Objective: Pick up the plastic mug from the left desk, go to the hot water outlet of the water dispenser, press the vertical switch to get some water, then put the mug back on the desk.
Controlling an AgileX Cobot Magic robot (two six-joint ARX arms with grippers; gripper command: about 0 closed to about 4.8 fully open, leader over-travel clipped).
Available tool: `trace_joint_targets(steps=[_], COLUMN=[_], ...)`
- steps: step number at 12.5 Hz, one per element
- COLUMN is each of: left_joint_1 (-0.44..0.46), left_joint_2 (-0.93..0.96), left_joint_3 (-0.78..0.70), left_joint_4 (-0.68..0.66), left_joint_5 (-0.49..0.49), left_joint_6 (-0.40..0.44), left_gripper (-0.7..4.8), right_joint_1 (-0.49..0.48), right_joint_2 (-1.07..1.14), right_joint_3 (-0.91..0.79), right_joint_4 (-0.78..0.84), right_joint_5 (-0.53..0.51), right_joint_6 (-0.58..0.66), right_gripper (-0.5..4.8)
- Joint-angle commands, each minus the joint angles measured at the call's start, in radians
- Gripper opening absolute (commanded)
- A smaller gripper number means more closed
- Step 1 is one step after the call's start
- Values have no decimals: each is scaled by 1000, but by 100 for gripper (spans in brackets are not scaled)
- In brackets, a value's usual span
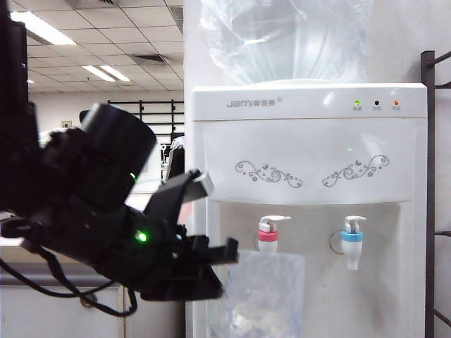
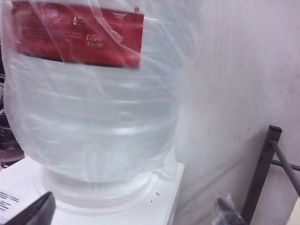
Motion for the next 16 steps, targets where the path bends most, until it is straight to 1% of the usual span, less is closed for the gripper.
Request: trace_joint_targets(steps=[1,6,9,11,12,14,16], left_joint_1=[-2,-2,-2,0,-1,0,-1], left_joint_2=[26,72,79,82,82,82,82], left_joint_3=[35,106,119,119,119,123,134], left_joint_4=[17,-44,-77,-80,-80,-84,-93], left_joint_5=[5,3,-80,-100,-132,-158,-163], left_joint_6=[-2,1,0,0,0,-3,-3], left_gripper=[-6,-6,-6,-6,-6,-6,-6], right_joint_1=[0,0,0,0,0,0,0], right_joint_2=[-1,-1,-1,-1,-1,-1,-1], right_joint_3=[2,2,2,2,2,2,2], right_joint_4=[9,9,9,9,8,3,-2], right_joint_5=[0,0,0,0,0,0,0], right_joint_6=[-3,-3,-3,-4,-3,-3,-3], right_gripper=[440,440,440,440,440,440,440])
